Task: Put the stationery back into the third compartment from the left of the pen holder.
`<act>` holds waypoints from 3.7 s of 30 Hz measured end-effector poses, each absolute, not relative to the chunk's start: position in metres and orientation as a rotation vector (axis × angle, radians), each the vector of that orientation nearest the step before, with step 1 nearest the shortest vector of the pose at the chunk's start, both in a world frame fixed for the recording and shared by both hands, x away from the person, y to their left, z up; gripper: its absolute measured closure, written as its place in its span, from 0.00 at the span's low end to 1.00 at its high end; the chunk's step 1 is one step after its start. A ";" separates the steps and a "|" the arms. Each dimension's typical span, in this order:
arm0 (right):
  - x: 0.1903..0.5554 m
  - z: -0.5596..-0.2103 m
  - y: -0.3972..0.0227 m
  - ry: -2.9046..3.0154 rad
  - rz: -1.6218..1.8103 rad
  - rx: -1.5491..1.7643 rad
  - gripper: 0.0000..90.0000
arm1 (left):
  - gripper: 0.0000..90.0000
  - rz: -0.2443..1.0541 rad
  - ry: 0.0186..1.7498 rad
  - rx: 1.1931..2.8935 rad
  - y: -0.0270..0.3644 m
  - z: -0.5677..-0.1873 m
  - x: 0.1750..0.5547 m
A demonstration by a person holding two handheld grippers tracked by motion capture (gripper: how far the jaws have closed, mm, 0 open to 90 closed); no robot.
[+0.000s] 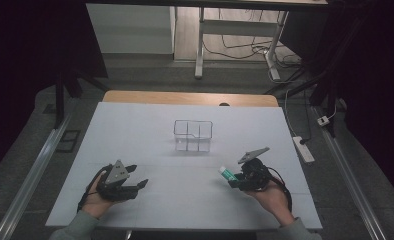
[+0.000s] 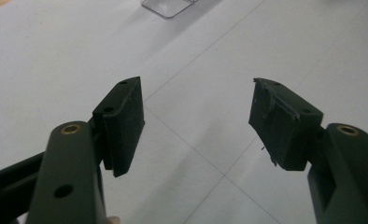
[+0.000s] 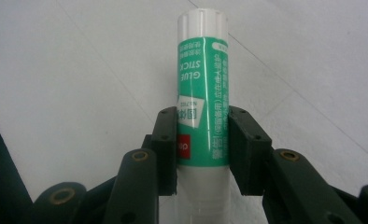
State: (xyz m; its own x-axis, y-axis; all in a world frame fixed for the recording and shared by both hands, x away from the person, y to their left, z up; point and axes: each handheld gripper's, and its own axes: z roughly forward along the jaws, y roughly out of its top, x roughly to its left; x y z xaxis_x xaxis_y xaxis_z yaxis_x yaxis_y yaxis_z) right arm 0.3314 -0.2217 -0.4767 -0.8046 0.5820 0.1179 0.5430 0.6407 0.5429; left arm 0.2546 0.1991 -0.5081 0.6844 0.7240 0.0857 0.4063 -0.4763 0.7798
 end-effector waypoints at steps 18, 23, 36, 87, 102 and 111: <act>0.339 -0.473 -0.195 2.832 0.972 0.877 0.72 | 0.39 0.547 0.778 2.157 0.178 -0.501 0.257; 0.341 -0.475 -0.186 2.855 0.988 0.859 0.72 | 0.39 0.550 0.757 2.173 0.171 -0.501 0.260; 0.345 -0.471 -0.163 2.899 1.001 0.796 0.72 | 0.38 0.562 0.698 2.188 0.153 -0.497 0.263; 0.353 -0.483 -0.105 3.101 0.862 0.656 0.72 | 0.29 0.586 0.457 2.327 0.091 -0.502 0.275; 0.352 -0.482 -0.101 3.154 0.859 0.602 0.72 | 0.39 0.604 0.350 2.392 0.082 -0.508 0.277; 0.350 -0.477 -0.100 3.175 0.883 0.591 0.72 | 0.52 0.668 0.300 2.425 0.079 -0.511 0.275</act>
State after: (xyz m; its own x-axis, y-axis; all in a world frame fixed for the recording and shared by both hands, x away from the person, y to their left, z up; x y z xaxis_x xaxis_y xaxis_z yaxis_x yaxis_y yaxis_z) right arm 0.3503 -0.0999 -0.4774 -0.9172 0.2773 0.2861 0.3852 0.8007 0.4589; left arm 0.2755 0.0792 -0.5114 0.8480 0.3571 0.3916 0.0560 -0.7951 0.6038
